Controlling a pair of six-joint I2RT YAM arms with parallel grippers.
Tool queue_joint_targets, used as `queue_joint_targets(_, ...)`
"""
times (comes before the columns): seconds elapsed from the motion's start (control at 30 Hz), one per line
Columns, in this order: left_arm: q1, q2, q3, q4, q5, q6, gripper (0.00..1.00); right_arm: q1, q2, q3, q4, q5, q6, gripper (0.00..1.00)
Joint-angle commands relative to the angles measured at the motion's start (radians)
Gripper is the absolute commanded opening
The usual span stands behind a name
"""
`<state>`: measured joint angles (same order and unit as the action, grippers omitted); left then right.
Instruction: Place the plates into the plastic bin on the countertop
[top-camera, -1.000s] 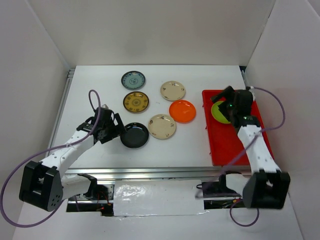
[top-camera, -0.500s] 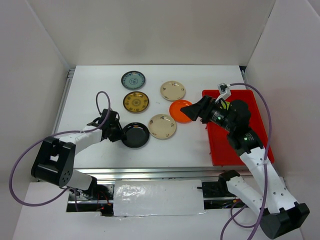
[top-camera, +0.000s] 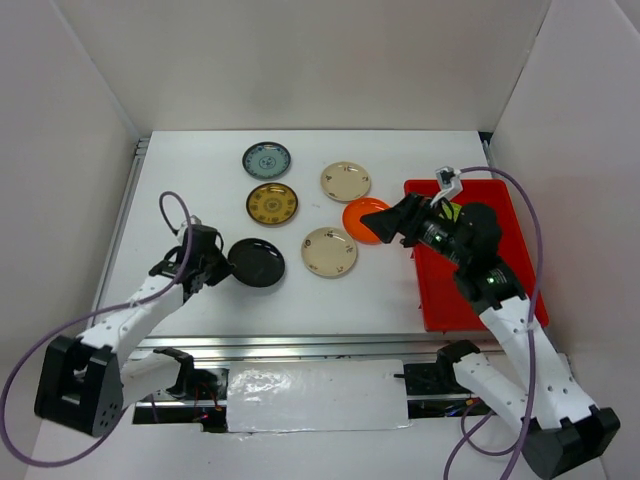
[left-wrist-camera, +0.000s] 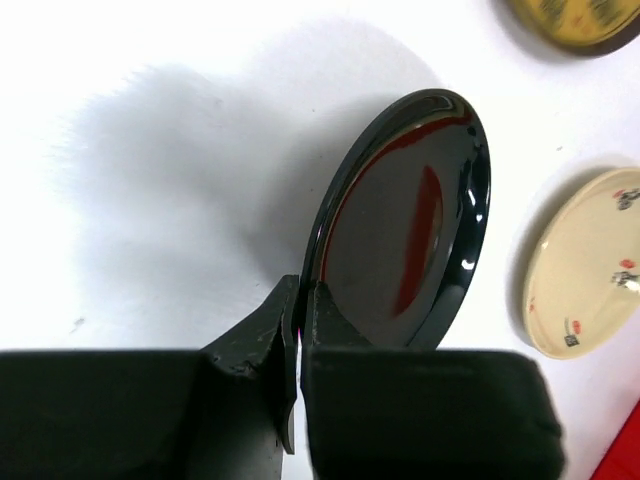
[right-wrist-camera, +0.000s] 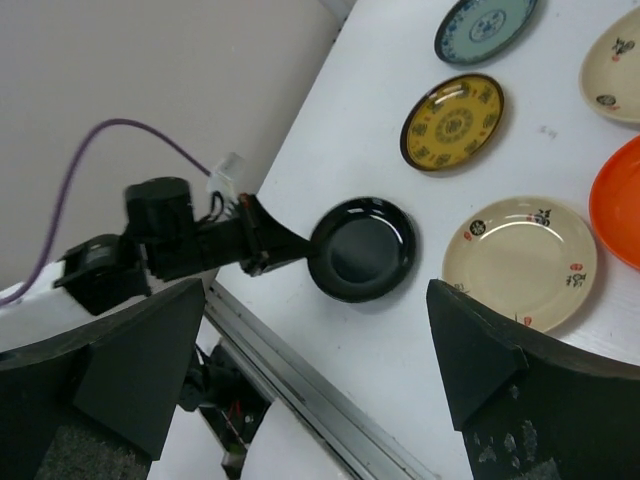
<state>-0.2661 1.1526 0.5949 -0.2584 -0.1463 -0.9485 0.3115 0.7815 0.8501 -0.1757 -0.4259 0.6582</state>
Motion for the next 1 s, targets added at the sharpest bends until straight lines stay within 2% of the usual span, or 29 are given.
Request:
queue_joint_targets(0.0,0.001,-0.135,0.025,-0.084,-0.041,0.026,0.0,0.032,0.076,-0.061,0.118,-0.007,-0.005,1.0)
queue_joint_targets(0.17,-0.01,-0.211,0.118,-0.136,0.06,0.114,0.0,0.188,0.316,-0.08,0.282,0.029,0.001,0.99)
queue_joint_targets(0.3,-0.01,-0.214,0.155,-0.114,0.232,0.172,0.0,0.264,0.56,-0.026,0.389,0.013,0.0,0.97)
queue_joint_targets(0.4,-0.004,-0.192,0.171,-0.066,0.327,0.197,0.0,0.288,0.669,-0.003,0.418,0.036,0.023,0.94)
queue_joint_targets(0.53,0.002,-0.163,0.14,0.033,0.491,0.189,0.0,0.291,0.737,-0.023,0.524,-0.045,0.075,0.81)
queue_joint_targets(0.67,0.019,-0.077,0.111,0.129,0.603,0.171,0.0,0.284,0.74,-0.059,0.604,-0.091,0.101,0.79)
queue_joint_targets(0.77,0.03,-0.033,0.083,0.215,0.654,0.142,0.0,0.273,0.743,-0.062,0.61,-0.108,0.115,0.49)
queue_joint_targets(0.8,0.031,-0.025,0.077,0.234,0.659,0.134,0.0,0.27,0.742,-0.065,0.61,-0.102,0.122,0.06)
queue_joint_targets(0.83,0.031,-0.016,0.078,0.246,0.66,0.119,0.0,0.261,0.736,-0.069,0.61,-0.088,0.135,0.0)
queue_joint_targets(0.87,0.031,-0.004,0.082,0.239,0.625,0.114,0.04,0.252,0.708,-0.091,0.601,-0.064,0.142,0.0)
queue_joint_targets(0.9,0.031,0.002,0.098,0.226,0.595,0.108,0.59,0.242,0.682,-0.108,0.595,-0.032,0.17,0.0)
queue_joint_targets(0.93,0.03,0.005,0.106,0.178,0.553,0.106,0.9,0.209,0.656,-0.144,0.561,0.066,0.191,0.0)
queue_joint_targets(0.97,0.03,0.004,0.117,0.151,0.507,0.106,0.99,0.187,0.591,-0.158,0.523,0.126,0.213,0.0)
